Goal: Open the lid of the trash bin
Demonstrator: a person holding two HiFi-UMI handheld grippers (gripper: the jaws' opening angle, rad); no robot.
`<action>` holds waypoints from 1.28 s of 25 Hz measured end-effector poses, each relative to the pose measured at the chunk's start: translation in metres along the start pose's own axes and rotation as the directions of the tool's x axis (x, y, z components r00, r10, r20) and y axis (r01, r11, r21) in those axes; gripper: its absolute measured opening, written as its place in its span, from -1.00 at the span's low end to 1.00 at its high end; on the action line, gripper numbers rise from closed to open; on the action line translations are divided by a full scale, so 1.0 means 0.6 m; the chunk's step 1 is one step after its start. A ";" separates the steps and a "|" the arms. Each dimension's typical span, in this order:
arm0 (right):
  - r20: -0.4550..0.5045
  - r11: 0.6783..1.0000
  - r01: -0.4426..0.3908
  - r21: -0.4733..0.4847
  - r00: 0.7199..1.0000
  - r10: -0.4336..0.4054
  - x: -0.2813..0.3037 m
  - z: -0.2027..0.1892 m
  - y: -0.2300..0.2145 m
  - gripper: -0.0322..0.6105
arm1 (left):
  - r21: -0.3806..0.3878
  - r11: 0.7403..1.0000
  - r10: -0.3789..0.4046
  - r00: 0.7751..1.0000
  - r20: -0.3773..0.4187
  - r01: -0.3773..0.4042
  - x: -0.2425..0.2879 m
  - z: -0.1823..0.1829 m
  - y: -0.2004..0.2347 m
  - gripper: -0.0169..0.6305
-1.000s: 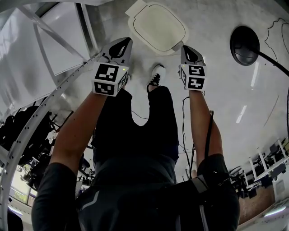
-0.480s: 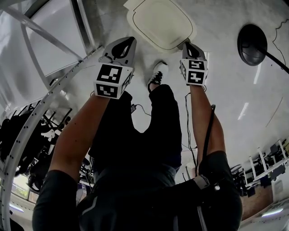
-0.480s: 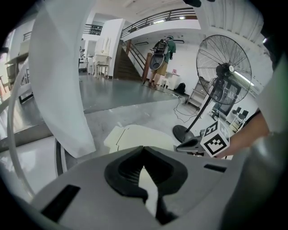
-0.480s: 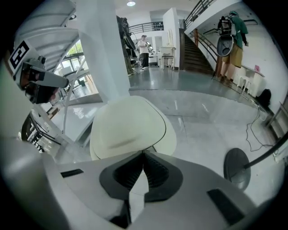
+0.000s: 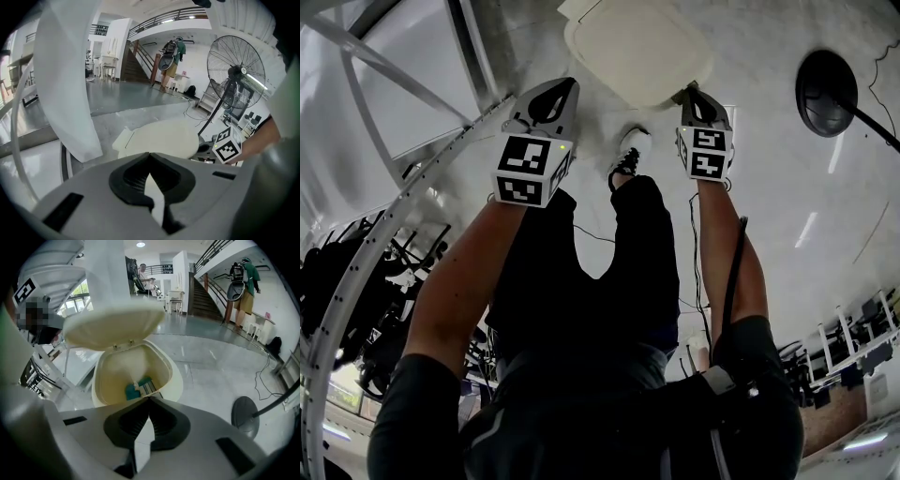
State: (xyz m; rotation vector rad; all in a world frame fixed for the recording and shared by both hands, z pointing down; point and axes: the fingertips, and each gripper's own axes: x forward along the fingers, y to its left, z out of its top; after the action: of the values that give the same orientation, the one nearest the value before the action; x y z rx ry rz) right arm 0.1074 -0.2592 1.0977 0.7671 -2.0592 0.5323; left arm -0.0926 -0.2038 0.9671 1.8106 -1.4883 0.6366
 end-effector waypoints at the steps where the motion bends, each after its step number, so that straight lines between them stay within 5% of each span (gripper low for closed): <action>1: -0.002 1.000 -0.002 0.003 1.000 0.002 0.000 -0.001 0.000 -0.82 | 0.003 1.000 0.005 1.000 -0.001 -0.005 -0.001 -0.002 0.003 -0.92; 10: -0.041 0.998 -0.013 0.058 0.999 0.015 0.005 0.004 0.000 -0.82 | 0.012 1.000 0.016 1.000 -0.004 -0.016 -0.028 0.007 0.013 -0.92; 16: -0.136 0.991 -0.057 0.120 0.988 0.074 -0.047 0.040 0.012 -0.82 | 0.029 0.999 0.013 0.999 0.031 -0.014 -0.111 0.090 0.016 -0.92; 25: 0.035 0.988 -0.041 0.149 0.999 0.036 -0.226 0.228 0.020 -0.82 | 0.033 0.999 -0.001 0.990 0.140 -0.004 -0.270 0.237 0.006 -0.92; 32: 0.196 0.980 -0.019 0.198 0.980 -0.021 -0.399 0.383 0.020 -0.82 | 0.076 0.996 -0.068 0.962 0.264 0.049 -0.382 0.366 -0.027 -0.92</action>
State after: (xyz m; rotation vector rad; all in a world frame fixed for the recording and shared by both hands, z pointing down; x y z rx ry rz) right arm 0.0750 -0.3137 0.7718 0.9719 -2.2101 0.6933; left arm -0.1398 -0.2269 0.6537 2.0502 -1.5951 0.4318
